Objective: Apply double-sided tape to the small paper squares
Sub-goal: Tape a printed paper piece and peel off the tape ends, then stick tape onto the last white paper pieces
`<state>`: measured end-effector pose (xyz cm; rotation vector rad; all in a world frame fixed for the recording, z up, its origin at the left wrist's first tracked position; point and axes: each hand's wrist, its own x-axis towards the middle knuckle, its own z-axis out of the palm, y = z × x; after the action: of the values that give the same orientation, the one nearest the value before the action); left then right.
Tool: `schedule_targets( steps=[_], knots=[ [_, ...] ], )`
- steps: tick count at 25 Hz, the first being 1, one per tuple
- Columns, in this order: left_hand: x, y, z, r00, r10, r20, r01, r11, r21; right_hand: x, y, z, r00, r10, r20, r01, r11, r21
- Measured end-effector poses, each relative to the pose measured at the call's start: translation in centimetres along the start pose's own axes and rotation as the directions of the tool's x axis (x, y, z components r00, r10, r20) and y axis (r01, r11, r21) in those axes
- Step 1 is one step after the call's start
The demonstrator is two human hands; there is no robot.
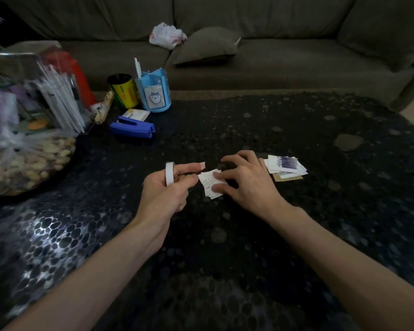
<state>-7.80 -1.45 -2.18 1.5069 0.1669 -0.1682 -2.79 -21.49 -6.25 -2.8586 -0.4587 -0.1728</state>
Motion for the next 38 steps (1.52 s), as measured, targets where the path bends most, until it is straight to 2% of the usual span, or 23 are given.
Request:
schedule_targets(
  steps=[3,5,8,10,11,14,17,20,26,28,29,30,31,33,35,38],
  knots=[
    [0.1,-0.2,0.1,1.000,0.008,-0.012,-0.008,1.000,0.011,-0.5,-0.2,0.5,0.995,-0.012,-0.094,0.021,0.995,0.100],
    [0.1,-0.2,0.1,1.000,0.012,-0.008,-0.012,1.000,0.016,-0.9,-0.4,0.7,0.988,0.052,-0.146,-0.010,0.962,0.273],
    [0.1,-0.1,0.0,1.000,0.001,0.000,-0.001,1.000,0.009,-2.0,-0.9,0.0,0.983,0.177,-0.051,-0.105,0.768,0.632],
    [0.0,-0.1,0.1,1.000,-0.006,-0.008,0.006,1.000,0.012,-2.5,-1.1,-0.8,0.980,0.195,0.033,-0.153,0.639,0.753],
    [0.0,-0.1,0.1,1.000,-0.004,-0.013,0.005,1.000,0.018,-2.7,-1.0,-1.1,0.977,0.201,0.065,-0.179,0.621,0.763],
    [-0.2,0.0,0.2,1.000,0.000,-0.017,0.000,1.000,0.020,-3.1,-0.2,-2.5,0.967,0.204,0.151,-0.253,0.711,0.656],
    [-0.4,-0.1,0.4,1.000,-0.004,-0.014,0.004,1.000,0.026,-3.7,0.1,-3.0,0.961,0.129,0.243,-0.240,0.825,0.511],
    [-0.5,-0.2,0.5,1.000,0.004,-0.009,-0.004,0.999,0.040,-4.1,-0.5,-3.0,0.973,0.070,0.220,-0.149,0.919,0.366],
    [-0.5,-0.3,0.6,0.995,-0.040,0.089,0.036,0.998,0.046,-4.6,-1.1,-3.5,0.984,-0.015,0.179,-0.034,0.964,0.264],
    [-0.6,-0.3,0.7,0.990,-0.072,0.124,0.067,0.997,0.045,-4.7,-1.2,-3.5,0.991,-0.001,0.132,-0.023,0.983,0.180],
    [-0.6,-0.3,0.7,0.987,-0.083,0.137,0.078,0.996,0.042,-4.8,-1.3,-3.5,0.995,0.034,0.098,-0.053,0.978,0.203],
    [-0.7,-0.3,0.7,0.985,-0.089,0.149,0.084,0.996,0.040,-4.9,-1.5,-3.6,0.994,0.088,0.066,-0.105,0.946,0.308],
    [-0.7,-0.2,0.7,0.983,-0.094,0.161,0.088,0.995,0.042,-5.1,-1.7,-3.7,0.988,0.147,0.057,-0.156,0.869,0.470],
    [-0.7,-0.1,0.7,0.979,-0.097,0.180,0.090,0.995,0.047,-5.2,-2.1,-3.8,0.964,0.211,0.160,-0.258,0.615,0.745],
    [-0.7,-0.1,0.6,0.978,-0.091,0.186,0.083,0.995,0.050,-5.4,-2.7,-3.7,0.940,0.225,0.256,-0.330,0.412,0.850],
    [-0.5,-0.1,0.4,0.981,-0.081,0.177,0.074,0.996,0.042,-5.1,-3.0,-3.7,0.927,0.248,0.280,-0.345,0.280,0.896]
  ],
)
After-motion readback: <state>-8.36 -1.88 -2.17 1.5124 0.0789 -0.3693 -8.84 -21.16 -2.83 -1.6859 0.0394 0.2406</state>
